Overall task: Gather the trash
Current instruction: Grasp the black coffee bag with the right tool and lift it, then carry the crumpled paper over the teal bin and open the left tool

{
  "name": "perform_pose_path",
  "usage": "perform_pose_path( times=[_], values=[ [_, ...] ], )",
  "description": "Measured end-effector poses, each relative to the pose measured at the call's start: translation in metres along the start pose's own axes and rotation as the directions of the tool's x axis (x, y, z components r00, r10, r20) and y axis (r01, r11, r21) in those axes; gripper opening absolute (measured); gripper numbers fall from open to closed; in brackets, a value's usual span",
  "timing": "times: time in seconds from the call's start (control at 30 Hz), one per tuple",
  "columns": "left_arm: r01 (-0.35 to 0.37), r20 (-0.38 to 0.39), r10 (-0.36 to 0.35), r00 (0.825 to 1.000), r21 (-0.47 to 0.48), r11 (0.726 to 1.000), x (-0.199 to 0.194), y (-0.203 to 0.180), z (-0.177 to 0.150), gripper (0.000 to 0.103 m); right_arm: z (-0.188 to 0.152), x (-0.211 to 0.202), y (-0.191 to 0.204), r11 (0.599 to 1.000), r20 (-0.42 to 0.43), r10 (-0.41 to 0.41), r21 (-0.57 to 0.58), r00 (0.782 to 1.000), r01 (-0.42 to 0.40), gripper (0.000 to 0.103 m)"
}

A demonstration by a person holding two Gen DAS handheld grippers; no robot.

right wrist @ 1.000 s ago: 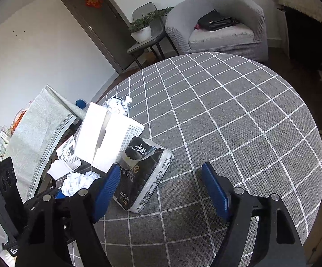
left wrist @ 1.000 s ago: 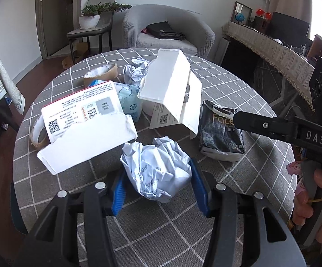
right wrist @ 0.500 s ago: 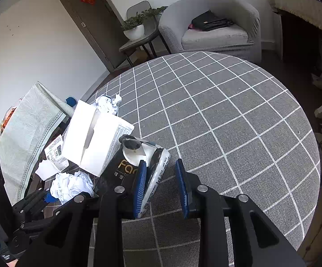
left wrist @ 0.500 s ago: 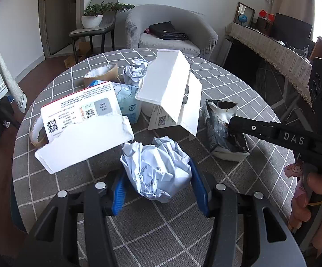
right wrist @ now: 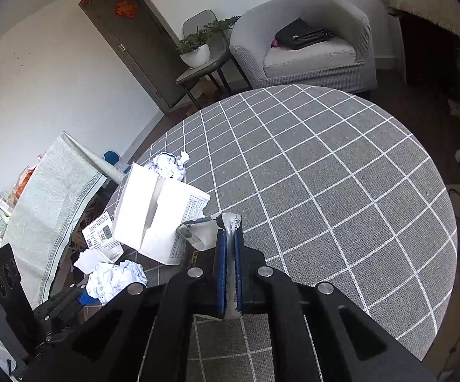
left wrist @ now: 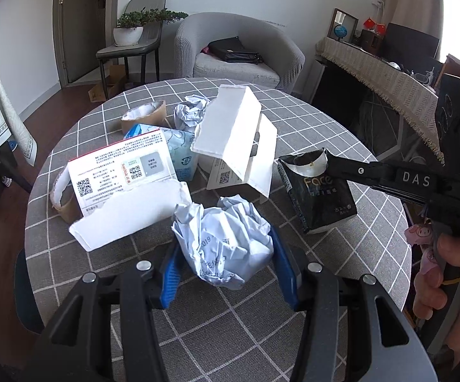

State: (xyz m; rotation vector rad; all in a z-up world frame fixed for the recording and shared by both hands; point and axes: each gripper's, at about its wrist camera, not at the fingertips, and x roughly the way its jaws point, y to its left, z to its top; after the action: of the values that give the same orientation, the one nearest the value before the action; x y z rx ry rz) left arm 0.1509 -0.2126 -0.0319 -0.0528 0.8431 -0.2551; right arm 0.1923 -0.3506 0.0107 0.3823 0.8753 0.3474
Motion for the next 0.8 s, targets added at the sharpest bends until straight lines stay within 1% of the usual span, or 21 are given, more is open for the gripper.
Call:
perform_pose_path(
  times=[0.2, 0.33, 0.43, 0.6, 0.67, 0.8],
  values=[
    [0.010, 0.035, -0.011, 0.999, 0.004, 1.000, -0.027, 0.008, -0.002, 0.053, 0.007, -0.019, 0.015, 0.999, 0.046, -0.029, -0.034, 0.999, 0.031, 0.005],
    [0.013, 0.060, -0.013, 0.998, -0.007, 1.000, -0.048, 0.023, -0.004, 0.053, 0.010, -0.029, 0.032, 0.995, 0.065, -0.059, -0.079, 0.996, 0.064, 0.005],
    [0.000, 0.089, 0.000, 0.996, -0.002, 1.000, -0.066, 0.035, -0.003, 0.053, 0.013, -0.033, 0.044, 0.992, 0.078, -0.070, -0.100, 0.994, 0.078, 0.005],
    [-0.038, 0.127, 0.040, 0.991, -0.013, 0.999, -0.095, 0.067, 0.000, 0.053, 0.019, -0.038, 0.073, 0.985, 0.107, -0.063, -0.152, 0.992, 0.079, 0.005],
    [-0.061, 0.132, 0.062, 0.989, -0.012, 0.998, -0.103, 0.080, 0.000, 0.053, 0.021, -0.043, 0.085, 0.983, 0.128, -0.057, -0.167, 0.990, 0.078, 0.005],
    [-0.103, 0.122, 0.106, 0.987, -0.031, 0.994, -0.109, 0.117, -0.002, 0.053, 0.025, -0.050, 0.114, 0.978, 0.158, -0.005, -0.207, 0.987, 0.038, 0.005]
  ],
)
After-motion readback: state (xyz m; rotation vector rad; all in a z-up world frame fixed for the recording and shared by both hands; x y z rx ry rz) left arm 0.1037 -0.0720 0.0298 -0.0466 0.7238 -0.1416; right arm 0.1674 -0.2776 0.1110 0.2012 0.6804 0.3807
